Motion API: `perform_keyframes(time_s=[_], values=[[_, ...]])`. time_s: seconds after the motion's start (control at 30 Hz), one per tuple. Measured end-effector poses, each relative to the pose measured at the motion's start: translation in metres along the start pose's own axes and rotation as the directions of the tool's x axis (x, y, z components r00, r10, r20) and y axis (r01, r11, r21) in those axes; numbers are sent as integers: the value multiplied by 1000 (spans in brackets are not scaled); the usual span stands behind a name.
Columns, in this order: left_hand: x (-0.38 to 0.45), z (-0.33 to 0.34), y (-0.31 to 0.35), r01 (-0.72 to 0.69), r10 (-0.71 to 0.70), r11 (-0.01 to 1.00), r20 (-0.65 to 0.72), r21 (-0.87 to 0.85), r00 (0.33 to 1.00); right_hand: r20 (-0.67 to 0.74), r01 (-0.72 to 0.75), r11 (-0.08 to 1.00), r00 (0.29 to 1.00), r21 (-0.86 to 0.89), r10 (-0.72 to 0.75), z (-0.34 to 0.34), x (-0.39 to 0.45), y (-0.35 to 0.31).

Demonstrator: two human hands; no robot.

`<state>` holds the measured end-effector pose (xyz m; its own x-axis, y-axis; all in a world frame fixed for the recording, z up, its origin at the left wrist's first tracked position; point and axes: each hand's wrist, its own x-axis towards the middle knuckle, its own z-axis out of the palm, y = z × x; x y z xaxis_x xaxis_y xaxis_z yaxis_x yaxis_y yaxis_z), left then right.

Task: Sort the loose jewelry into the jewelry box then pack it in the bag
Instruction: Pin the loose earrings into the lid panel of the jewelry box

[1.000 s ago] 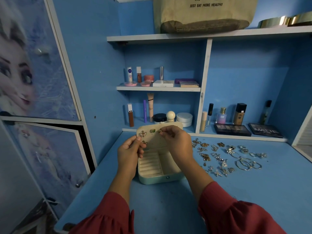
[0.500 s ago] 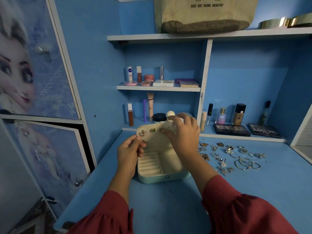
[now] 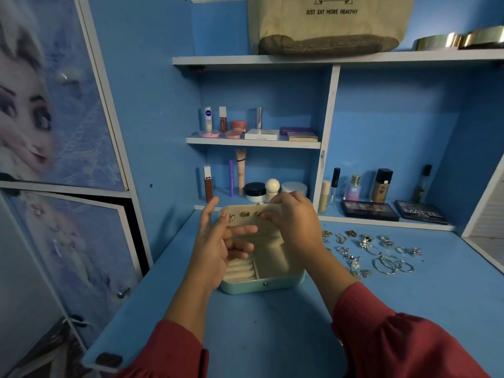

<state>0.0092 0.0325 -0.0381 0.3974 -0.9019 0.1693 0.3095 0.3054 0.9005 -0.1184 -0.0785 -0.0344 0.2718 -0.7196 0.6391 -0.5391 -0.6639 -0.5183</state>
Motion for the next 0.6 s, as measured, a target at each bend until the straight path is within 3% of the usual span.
perform_keyframes(time_s=[0.13, 0.43, 0.6], values=[[-5, 12, -1, 52, -52, 999, 11, -6, 999, 21, 31, 999, 999, 16, -32, -3, -1, 0], [-2, 32, -2, 145, -136, 989, -174, 41, 975, 48, 110, 991, 992, 72, -113, -7, -6, 5], [2, 35, 2, 233, -229, 972, -259, -15, 938, 42, 161, 987, 986, 14, -162, -9, -14, 10]])
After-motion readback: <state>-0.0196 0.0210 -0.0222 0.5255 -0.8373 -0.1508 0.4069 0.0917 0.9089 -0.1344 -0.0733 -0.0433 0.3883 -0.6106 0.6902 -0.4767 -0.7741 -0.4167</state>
